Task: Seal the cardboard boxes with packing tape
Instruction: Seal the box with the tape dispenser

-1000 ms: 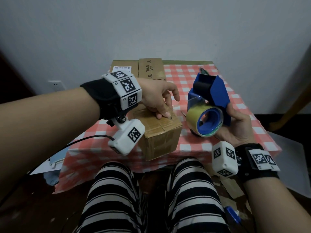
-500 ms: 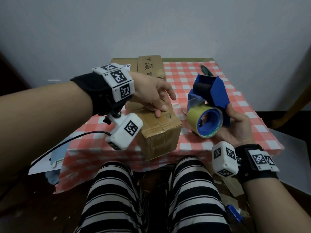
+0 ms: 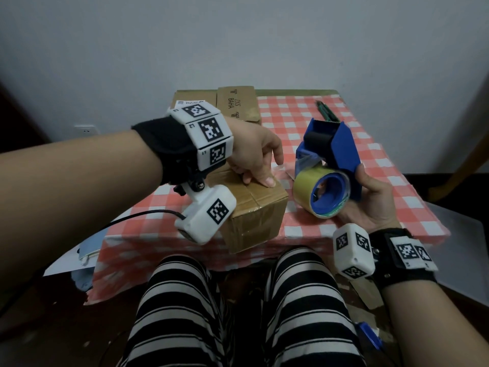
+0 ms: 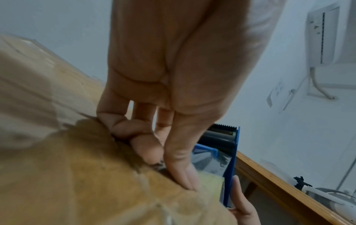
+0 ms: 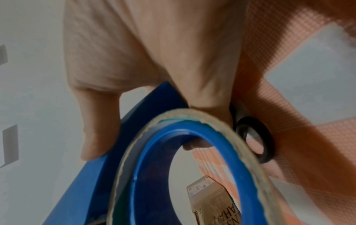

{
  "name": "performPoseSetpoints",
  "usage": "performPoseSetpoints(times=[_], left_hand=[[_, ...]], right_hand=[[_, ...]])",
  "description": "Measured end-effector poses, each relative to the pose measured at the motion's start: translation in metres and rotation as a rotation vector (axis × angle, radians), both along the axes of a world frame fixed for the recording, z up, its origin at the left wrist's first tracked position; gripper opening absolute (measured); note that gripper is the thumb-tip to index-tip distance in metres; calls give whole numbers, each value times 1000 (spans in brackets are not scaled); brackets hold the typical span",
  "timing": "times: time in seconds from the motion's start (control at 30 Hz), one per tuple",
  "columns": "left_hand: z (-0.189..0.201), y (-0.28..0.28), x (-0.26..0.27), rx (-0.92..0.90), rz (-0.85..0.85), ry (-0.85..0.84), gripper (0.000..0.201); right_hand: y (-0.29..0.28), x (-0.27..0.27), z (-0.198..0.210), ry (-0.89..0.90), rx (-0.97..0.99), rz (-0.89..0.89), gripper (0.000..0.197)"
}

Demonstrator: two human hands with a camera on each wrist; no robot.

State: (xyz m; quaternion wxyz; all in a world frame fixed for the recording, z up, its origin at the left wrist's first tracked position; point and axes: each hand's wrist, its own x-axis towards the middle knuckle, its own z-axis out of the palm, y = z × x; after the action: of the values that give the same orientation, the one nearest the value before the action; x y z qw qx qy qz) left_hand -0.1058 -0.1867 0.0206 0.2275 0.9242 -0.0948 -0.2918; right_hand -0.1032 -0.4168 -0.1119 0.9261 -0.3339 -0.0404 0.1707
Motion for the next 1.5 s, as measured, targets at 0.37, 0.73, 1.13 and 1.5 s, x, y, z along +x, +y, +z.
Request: performPoseSetpoints(times=[0.37, 0.73, 1.13, 1.5], left_hand=[[-1, 18, 3, -252, 114, 88, 40], [3, -2, -2, -36, 13, 22, 65], [-4, 1, 0, -87, 104, -43, 22], [3, -16, -7, 19, 209, -17, 43]], right_hand=[[0, 2, -3, -9, -19, -9, 89], [-1, 6, -8, 4, -15, -4, 75], [1, 3, -9, 6, 38, 3, 75], [-2, 1, -8, 15, 61, 36, 57]])
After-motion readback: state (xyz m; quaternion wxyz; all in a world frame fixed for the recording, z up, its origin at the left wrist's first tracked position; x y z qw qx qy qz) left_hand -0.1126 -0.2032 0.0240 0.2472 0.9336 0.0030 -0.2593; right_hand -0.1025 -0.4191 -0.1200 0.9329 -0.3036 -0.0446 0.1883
